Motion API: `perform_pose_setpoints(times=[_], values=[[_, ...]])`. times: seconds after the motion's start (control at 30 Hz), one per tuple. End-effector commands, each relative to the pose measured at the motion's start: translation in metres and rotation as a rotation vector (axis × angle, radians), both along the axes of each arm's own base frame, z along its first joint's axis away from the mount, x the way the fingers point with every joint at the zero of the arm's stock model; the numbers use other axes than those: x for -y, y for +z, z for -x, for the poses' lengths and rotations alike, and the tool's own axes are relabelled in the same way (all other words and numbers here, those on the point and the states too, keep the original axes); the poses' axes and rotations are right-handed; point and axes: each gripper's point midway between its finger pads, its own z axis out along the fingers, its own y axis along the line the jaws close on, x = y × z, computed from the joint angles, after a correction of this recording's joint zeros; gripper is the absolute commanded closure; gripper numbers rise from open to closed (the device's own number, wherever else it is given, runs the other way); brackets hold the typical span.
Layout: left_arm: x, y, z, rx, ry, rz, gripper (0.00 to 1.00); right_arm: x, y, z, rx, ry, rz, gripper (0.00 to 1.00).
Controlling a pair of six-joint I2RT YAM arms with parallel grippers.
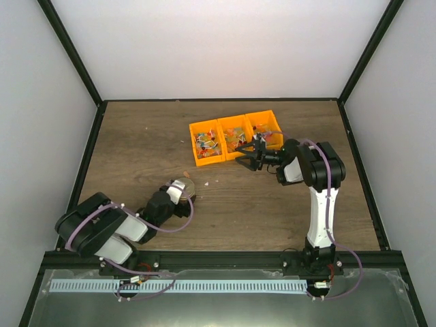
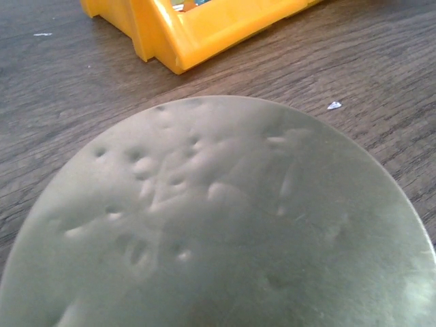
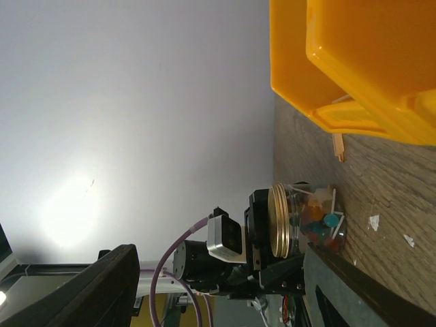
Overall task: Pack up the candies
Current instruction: Move the packing bottle to the center of the board.
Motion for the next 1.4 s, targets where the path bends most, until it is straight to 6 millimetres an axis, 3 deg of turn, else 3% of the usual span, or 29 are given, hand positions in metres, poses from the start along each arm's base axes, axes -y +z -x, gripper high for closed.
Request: perform_pose_setpoints(times=[0.0,0.27,0.5,0.77,0.9,0.97,1.0,1.07,1.2,1.37], values=[[0.011,0.012,-0.008,0.048,-0.024,0.040,0.10,0.002,0.011,-0.006,0.112,-0.001,-0.021,0.32],[0.019,0.011,-0.008,0.073,-0.084,0.025,0.20,0.001,0.007,-0.008,0.102,0.000,-0.021,0.33],[0.053,0.019,0.001,0.120,-0.281,0.072,0.21,0.005,0.010,-0.009,0.107,-0.010,-0.024,0.33],[0.088,0.023,0.010,0.169,-0.492,0.128,0.21,0.025,0.010,-0.001,0.110,-0.049,0.019,0.34],[0.103,0.022,0.016,0.157,-0.589,0.153,0.21,0.028,-0.007,0.002,0.060,-0.055,0.117,0.34],[0.108,0.019,0.017,0.148,-0.626,0.141,0.20,0.030,-0.023,-0.004,0.077,-0.091,0.255,0.33],[0.109,0.017,0.017,0.147,-0.637,0.132,0.20,0.031,-0.031,-0.007,0.172,-0.095,0.361,0.33],[0.111,0.015,0.015,0.148,-0.647,0.119,0.18,0.033,-0.046,0.002,0.166,-0.074,0.490,0.33],[0.117,0.013,0.015,0.141,-0.679,0.119,0.18,0.036,-0.057,0.020,0.154,-0.077,0.543,0.39],[0.122,0.009,0.015,0.122,-0.705,0.115,0.18,0.010,-0.065,0.038,0.212,0.002,0.633,0.46]])
